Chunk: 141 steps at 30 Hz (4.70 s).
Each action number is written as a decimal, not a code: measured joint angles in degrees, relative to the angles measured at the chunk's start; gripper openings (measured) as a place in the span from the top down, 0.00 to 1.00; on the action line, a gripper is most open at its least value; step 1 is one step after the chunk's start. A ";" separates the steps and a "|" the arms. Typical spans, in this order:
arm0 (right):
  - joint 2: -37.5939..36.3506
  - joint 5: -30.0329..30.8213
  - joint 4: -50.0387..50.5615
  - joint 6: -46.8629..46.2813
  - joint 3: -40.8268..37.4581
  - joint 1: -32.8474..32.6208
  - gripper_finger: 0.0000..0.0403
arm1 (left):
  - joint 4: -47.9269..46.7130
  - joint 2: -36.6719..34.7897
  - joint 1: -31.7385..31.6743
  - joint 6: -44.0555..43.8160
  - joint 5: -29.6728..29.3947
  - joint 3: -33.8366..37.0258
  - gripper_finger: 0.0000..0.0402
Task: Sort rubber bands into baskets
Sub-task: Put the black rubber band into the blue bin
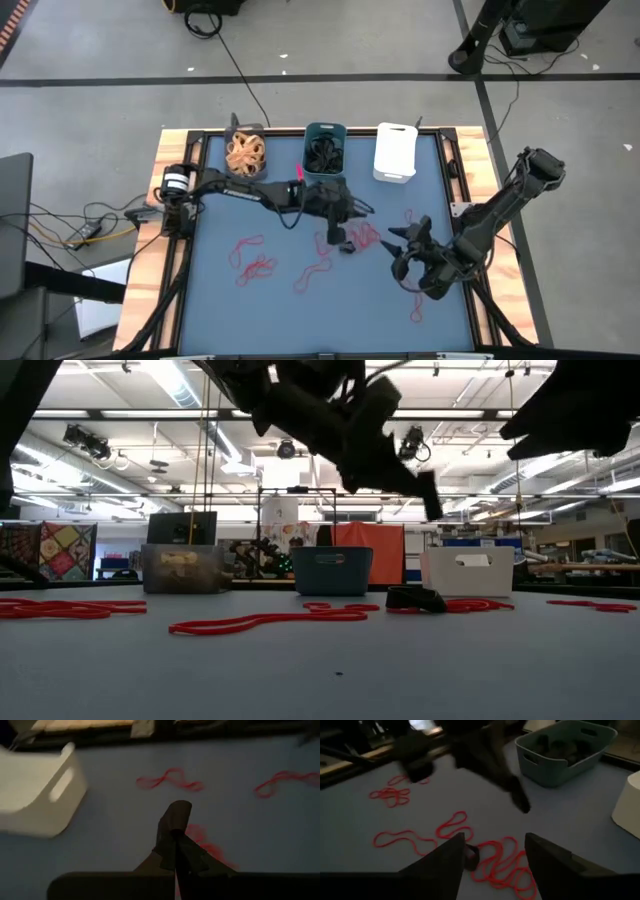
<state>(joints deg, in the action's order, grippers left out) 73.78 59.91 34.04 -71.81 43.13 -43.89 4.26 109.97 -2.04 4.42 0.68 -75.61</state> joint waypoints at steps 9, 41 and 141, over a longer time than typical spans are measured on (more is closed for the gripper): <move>5.84 -7.40 -3.48 -0.55 -2.43 1.83 0.53 | -7.11 -1.59 -9.08 3.92 -2.57 0.00 1.00; 18.77 -23.90 -32.87 35.85 -4.68 23.12 0.47 | -18.21 -2.89 -27.48 -4.71 0.97 -0.07 0.42; 16.85 -11.01 -44.87 39.14 -4.68 21.90 0.48 | 1.52 -9.36 -10.35 -3.58 4.27 13.57 1.00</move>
<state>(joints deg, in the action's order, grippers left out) 90.63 48.90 -10.83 -32.67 38.46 -22.00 5.78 100.61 -12.39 0.84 4.95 -62.04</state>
